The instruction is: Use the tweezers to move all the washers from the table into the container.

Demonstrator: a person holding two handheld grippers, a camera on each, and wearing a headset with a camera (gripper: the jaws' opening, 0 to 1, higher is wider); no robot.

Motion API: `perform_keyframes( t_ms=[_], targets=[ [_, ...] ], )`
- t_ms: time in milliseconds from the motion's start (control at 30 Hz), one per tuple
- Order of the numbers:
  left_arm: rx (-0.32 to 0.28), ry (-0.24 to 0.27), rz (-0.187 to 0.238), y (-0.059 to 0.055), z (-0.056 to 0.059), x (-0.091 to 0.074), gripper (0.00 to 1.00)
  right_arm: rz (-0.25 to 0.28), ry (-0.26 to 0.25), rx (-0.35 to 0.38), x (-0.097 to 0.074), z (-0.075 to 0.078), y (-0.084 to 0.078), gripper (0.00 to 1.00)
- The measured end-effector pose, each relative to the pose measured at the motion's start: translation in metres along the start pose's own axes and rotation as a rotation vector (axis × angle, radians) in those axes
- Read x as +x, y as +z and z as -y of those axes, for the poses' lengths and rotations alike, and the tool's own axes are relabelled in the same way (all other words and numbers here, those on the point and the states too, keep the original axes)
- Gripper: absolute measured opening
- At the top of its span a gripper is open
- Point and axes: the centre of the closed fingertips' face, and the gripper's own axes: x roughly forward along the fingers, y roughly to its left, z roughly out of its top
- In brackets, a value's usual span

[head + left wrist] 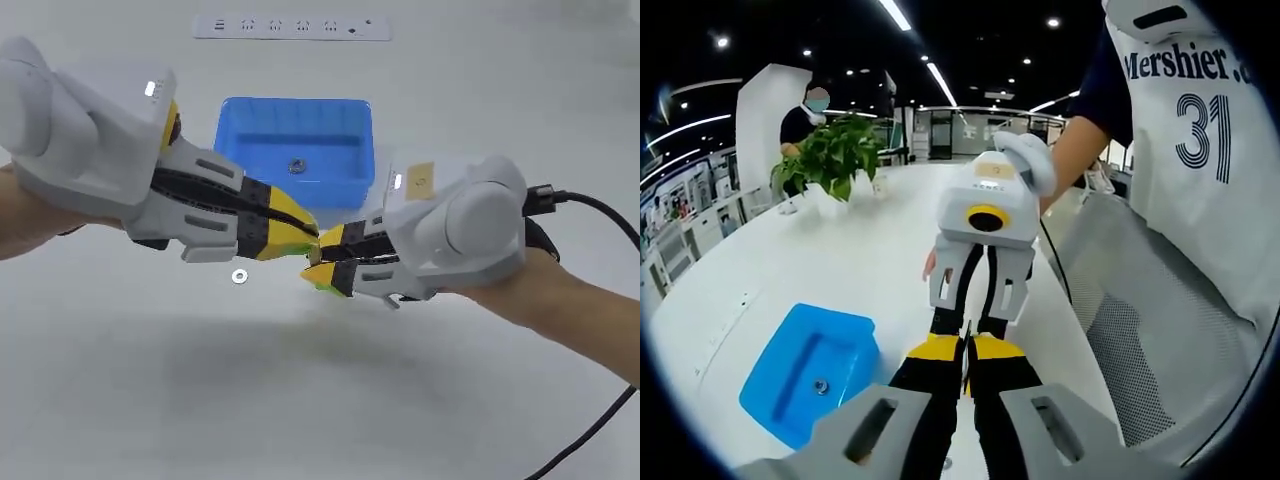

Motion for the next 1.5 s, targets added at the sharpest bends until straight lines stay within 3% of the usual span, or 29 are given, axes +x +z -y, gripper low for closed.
perform_keyframes(
  t_ms=[233, 467, 767, 1000, 1133, 1267, 1500],
  targets=[
    [0.050, 0.004, 0.000, 0.018, 0.004, -0.015, 0.06, 0.026, -0.011, -0.040, -0.009, 0.000, 0.021, 0.11],
    [0.101, 0.015, 0.012, 0.042, -0.003, -0.033, 0.06, 0.052, -0.035, -0.102, -0.021, 0.011, 0.049, 0.11],
    [0.174, 0.046, 0.019, 0.065, -0.023, -0.045, 0.06, 0.074, -0.078, -0.152, -0.030, 0.038, 0.073, 0.11],
    [0.229, 0.055, 0.019, 0.080, -0.051, -0.048, 0.06, 0.084, -0.111, -0.183, -0.032, 0.067, 0.088, 0.11],
    [0.237, 0.067, 0.026, 0.080, -0.068, -0.048, 0.06, 0.092, -0.134, -0.187, -0.028, 0.086, 0.093, 0.10],
    [0.235, 0.079, 0.019, 0.072, -0.083, -0.047, 0.06, 0.083, -0.140, -0.191, -0.016, 0.100, 0.089, 0.10],
    [0.200, 0.107, -0.004, 0.041, -0.111, -0.038, 0.06, 0.041, -0.120, -0.164, 0.008, 0.118, 0.066, 0.10]
  ],
)
